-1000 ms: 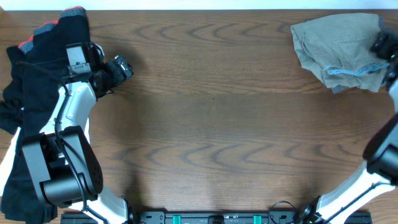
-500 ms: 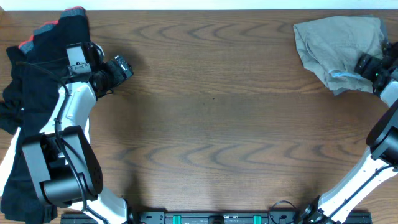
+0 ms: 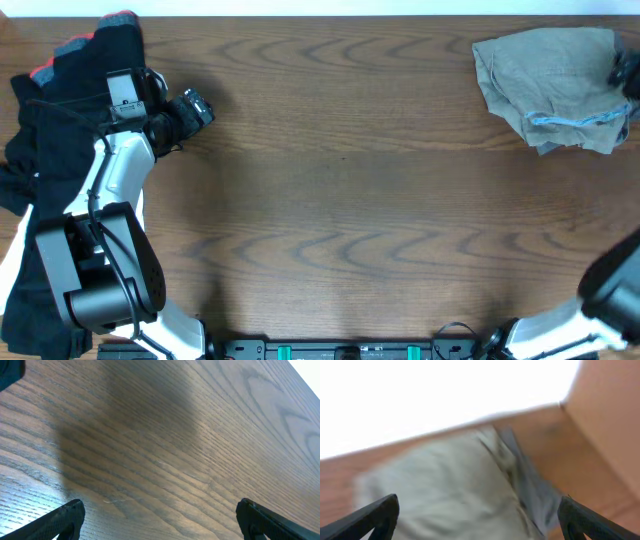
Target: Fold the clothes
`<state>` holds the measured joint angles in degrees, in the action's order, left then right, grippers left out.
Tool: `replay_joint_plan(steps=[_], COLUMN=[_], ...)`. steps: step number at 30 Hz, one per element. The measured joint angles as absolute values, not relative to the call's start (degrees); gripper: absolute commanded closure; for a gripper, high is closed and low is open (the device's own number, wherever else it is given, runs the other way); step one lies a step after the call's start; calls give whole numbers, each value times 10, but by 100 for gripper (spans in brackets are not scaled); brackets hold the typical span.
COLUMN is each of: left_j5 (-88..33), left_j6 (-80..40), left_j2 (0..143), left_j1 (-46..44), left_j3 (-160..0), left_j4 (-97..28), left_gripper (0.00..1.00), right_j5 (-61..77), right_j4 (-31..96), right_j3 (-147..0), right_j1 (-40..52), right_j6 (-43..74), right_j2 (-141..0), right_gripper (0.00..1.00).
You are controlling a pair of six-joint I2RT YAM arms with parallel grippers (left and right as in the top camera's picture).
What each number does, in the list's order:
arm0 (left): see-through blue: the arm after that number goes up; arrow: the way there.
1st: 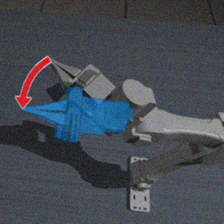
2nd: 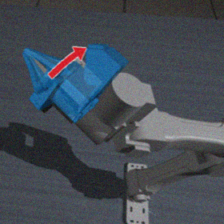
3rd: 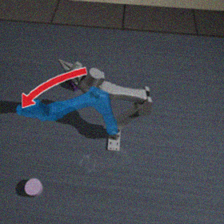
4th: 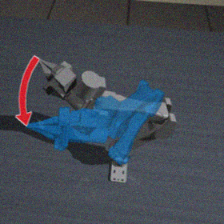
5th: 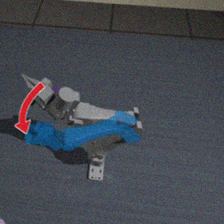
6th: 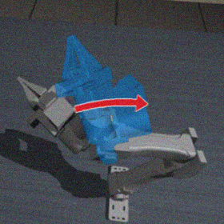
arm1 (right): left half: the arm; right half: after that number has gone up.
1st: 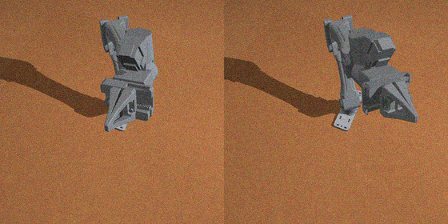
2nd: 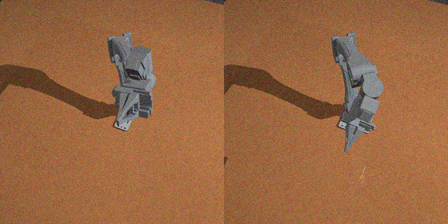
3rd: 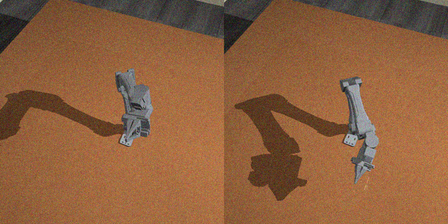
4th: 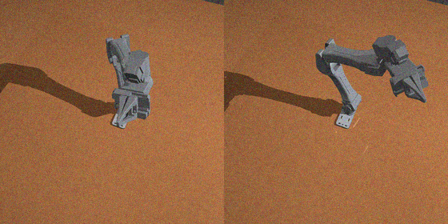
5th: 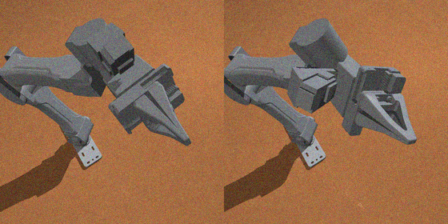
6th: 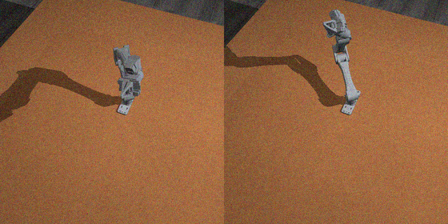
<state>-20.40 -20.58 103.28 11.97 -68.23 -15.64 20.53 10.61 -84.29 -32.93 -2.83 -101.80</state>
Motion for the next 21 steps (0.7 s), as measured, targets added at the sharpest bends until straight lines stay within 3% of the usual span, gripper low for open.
replay_joint_plan(steps=[10,21], left_j5=[-204,-204], left_j6=[-208,-208], left_j2=[1033,1033], left_j1=[120,120], left_j3=[-682,-682], left_j4=[-156,-156], left_gripper=[2,2], right_j5=[298,413], right_j4=[277,281], right_j3=[-845,-845], right_j1=[-206,-39], right_j6=[-20,214], right_j2=[-881,-854], right_gripper=[1,1])
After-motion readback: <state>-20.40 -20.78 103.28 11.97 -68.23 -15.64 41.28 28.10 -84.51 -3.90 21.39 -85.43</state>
